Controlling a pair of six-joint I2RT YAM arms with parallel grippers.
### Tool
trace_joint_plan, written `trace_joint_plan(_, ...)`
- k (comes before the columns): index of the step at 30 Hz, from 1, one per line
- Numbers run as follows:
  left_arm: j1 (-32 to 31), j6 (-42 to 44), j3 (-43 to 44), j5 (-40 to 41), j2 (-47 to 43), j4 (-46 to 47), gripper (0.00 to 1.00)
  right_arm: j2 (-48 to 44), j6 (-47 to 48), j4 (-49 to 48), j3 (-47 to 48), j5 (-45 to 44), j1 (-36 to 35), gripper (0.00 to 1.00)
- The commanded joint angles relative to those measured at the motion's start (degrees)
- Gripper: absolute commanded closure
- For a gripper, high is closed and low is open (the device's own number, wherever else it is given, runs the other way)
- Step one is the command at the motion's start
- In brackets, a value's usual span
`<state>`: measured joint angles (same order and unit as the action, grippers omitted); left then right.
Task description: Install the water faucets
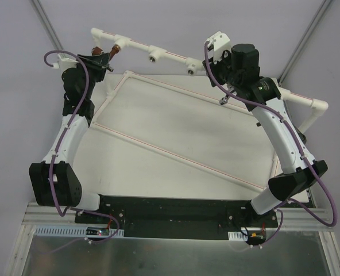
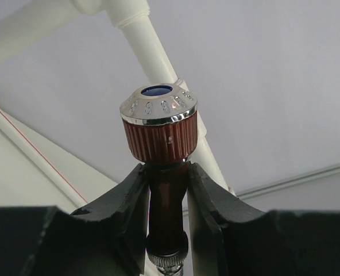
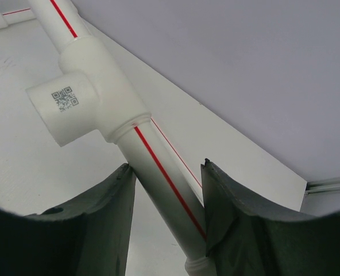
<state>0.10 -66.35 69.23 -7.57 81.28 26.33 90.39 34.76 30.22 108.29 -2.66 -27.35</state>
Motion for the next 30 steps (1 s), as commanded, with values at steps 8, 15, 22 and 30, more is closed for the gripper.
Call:
trace_joint_plan(8, -4.84, 34.06, -3.31, -12.63, 5.21, 10.41, 1.0, -3.11, -4.71, 6.61, -2.2, 5.73, -2.0, 1.0)
trace_joint_plan(15, -5.64, 52.08, -5.68, -20.28, 6.53, 13.3, 1.0, -4.25, -4.35, 5.91, -3.7, 6.26, -2.35, 1.0)
trace_joint_plan(22, -5.64, 73.43, -6.83, -27.48, 5.21, 8.85, 1.0, -5.75, -3.91, 5.29, -5.19, 6.61, -2.62, 1.0)
trace_joint_plan(30, -5.64, 102.0, -4.11, -28.29, 1.96, -12.51, 1.0, -7.16, -3.3, 4.59, -6.86, 6.79, -2.7, 1.0)
